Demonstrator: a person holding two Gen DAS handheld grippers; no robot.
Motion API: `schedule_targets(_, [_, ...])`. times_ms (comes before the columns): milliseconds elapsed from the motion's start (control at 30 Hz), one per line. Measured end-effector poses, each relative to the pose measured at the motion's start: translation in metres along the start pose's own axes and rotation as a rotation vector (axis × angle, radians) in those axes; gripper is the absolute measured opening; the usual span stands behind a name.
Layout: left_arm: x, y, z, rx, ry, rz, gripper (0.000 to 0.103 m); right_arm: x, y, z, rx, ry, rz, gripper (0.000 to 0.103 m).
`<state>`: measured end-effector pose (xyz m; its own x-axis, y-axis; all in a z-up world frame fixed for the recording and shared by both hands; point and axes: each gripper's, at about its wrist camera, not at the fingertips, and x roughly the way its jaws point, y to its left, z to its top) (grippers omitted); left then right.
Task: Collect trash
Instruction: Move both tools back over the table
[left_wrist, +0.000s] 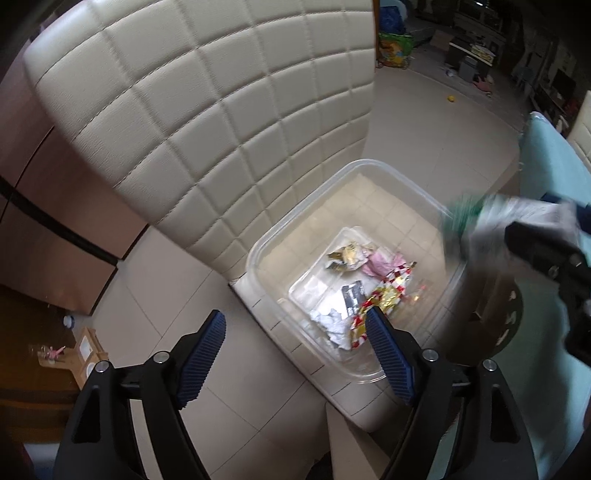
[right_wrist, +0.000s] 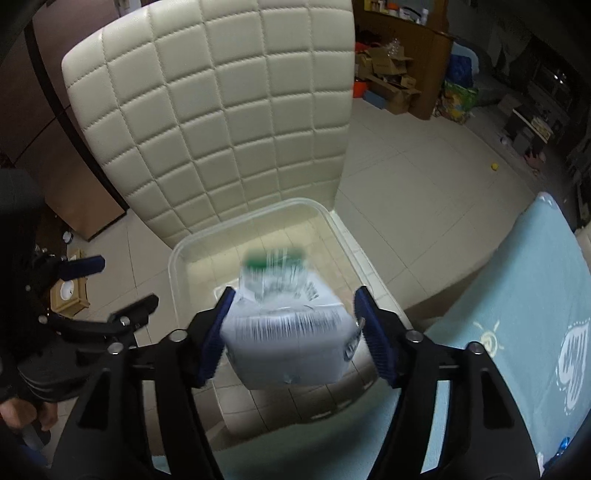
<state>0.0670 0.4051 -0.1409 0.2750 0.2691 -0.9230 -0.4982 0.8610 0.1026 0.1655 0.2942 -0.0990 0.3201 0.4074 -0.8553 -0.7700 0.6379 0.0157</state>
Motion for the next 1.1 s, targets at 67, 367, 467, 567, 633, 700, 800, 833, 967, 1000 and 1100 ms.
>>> schedule_targets(67, [0.000, 0.004, -0.003, -0.008, 0.003, 0.007, 0.078, -0.002, 0.001, -0.001, -0.001, 0.002, 0.000, 0.075])
schedule_targets(367, [-0.020, -0.018, -0.012, 0.034, -0.010, -0.038, 0.079, -0.036, -0.010, -0.037, 0.025, 0.021, -0.048, 0.074])
schedule_targets(467, [-0.034, -0.035, -0.015, 0.070, -0.027, -0.065, 0.079, -0.056, -0.020, -0.052, 0.053, 0.005, -0.073, 0.074])
schedule_targets(567, [-0.054, -0.061, -0.020, 0.129, -0.062, -0.087, 0.079, -0.082, -0.036, -0.073, 0.102, -0.013, -0.104, 0.074])
schedule_targets(633, [-0.064, -0.076, -0.023, 0.159, -0.078, -0.101, 0.079, -0.098, -0.047, -0.086, 0.129, -0.024, -0.129, 0.075])
schedule_targets(700, [-0.076, -0.095, -0.029, 0.195, -0.096, -0.118, 0.079, -0.113, -0.059, -0.102, 0.163, -0.035, -0.148, 0.075])
schedule_targets(800, [-0.093, -0.124, -0.039, 0.247, -0.114, -0.149, 0.079, -0.134, -0.077, -0.127, 0.220, -0.046, -0.179, 0.075])
schedule_targets(833, [-0.098, -0.136, -0.045, 0.269, -0.118, -0.163, 0.079, -0.142, -0.084, -0.138, 0.243, -0.048, -0.190, 0.075])
schedule_targets(967, [-0.115, -0.185, -0.066, 0.362, -0.117, -0.212, 0.079, -0.172, -0.112, -0.185, 0.315, -0.047, -0.243, 0.075])
schedule_targets(1000, [-0.120, -0.196, -0.072, 0.381, -0.118, -0.221, 0.079, -0.180, -0.119, -0.197, 0.333, -0.045, -0.257, 0.075])
schedule_targets(1100, [-0.137, -0.236, -0.091, 0.452, -0.128, -0.251, 0.079, -0.202, -0.144, -0.237, 0.395, -0.035, -0.310, 0.075])
